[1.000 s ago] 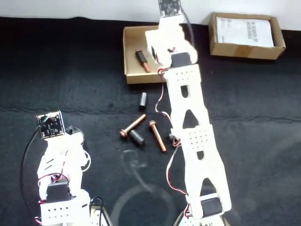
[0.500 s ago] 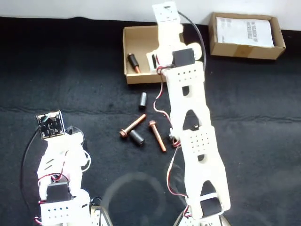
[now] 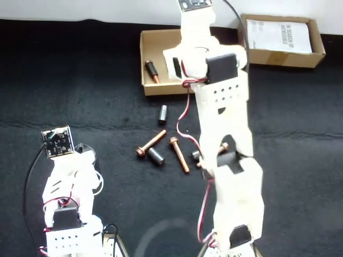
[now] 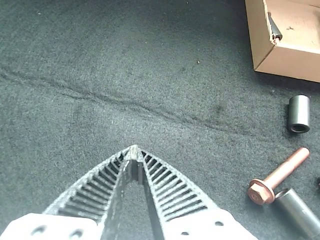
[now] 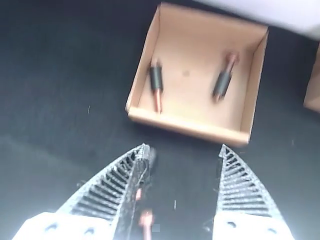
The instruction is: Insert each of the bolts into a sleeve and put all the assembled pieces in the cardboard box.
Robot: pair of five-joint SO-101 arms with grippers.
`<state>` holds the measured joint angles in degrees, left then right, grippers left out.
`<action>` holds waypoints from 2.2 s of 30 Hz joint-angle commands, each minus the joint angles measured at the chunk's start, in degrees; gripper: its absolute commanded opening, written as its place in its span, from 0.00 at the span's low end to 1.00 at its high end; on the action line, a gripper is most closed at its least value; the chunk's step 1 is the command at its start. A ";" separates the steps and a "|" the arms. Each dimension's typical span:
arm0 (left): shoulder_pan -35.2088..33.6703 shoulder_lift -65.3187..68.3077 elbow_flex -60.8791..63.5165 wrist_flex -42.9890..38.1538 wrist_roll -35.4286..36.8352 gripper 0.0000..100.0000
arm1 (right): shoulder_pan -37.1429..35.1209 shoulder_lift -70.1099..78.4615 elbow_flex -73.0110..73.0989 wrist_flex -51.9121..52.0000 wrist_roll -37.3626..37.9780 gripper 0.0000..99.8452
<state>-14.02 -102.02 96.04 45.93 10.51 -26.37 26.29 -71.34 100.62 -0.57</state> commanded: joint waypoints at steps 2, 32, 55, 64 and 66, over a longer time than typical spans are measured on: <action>0.31 -1.27 1.01 -0.18 -0.44 0.01 | -0.75 -21.05 28.26 0.57 0.18 0.20; -3.21 -1.45 1.01 19.87 -0.26 0.01 | 14.81 -59.03 122.77 -57.01 -42.55 0.20; -3.47 -1.45 1.01 19.96 0.00 0.01 | 5.32 -58.51 136.04 -82.51 -55.74 0.20; -3.47 -1.45 1.01 20.22 0.00 0.01 | -1.10 -58.33 135.87 -82.68 -55.65 0.20; -3.47 -1.45 1.01 20.22 0.00 0.01 | -1.19 -58.33 136.22 -82.68 -55.65 0.20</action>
<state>-16.84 -102.02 96.04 65.98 10.59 -26.90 -30.42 64.92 18.77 -56.31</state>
